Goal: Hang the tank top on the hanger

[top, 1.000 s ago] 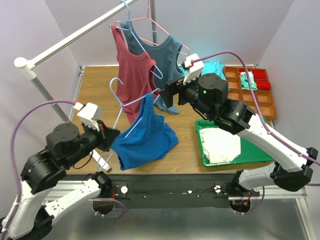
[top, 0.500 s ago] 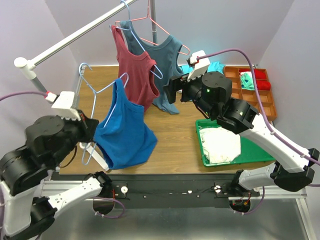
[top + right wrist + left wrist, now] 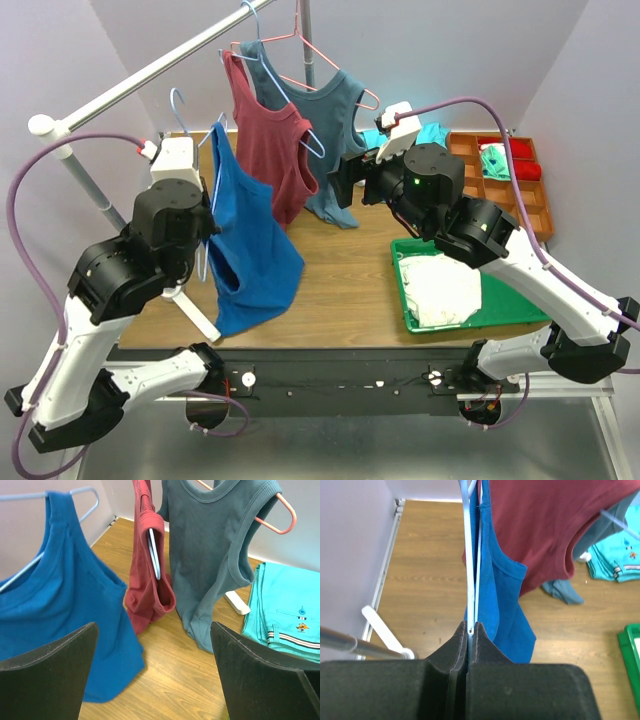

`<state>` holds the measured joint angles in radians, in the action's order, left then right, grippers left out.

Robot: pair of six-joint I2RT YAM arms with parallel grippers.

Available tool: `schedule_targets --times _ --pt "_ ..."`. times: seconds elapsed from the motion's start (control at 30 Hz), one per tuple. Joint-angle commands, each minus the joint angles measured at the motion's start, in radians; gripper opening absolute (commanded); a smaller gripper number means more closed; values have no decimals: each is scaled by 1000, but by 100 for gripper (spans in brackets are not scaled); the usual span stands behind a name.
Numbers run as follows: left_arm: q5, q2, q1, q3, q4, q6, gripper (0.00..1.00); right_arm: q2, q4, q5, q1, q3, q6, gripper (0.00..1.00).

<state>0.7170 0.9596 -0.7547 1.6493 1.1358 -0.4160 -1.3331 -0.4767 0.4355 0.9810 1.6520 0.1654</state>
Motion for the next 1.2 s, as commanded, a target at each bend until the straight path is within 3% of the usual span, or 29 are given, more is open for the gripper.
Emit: schedule_targets --times 0.0,0.23,0.53,0.8,1.17 --pt "99 57 -2 101 -137 68 0 6 -22 22 4 6 13 100" --pt "119 137 6 210 -133 154 0 21 -3 14 5 -27 40 100" --pt "36 232 159 322 -113 190 0 66 30 -11 5 -94 46 100" --pt "38 298 213 394 -137 212 0 69 21 -34 5 -101 52 100" --pt "-53 306 330 297 -174 177 0 43 3 -64 5 -98 60 100"
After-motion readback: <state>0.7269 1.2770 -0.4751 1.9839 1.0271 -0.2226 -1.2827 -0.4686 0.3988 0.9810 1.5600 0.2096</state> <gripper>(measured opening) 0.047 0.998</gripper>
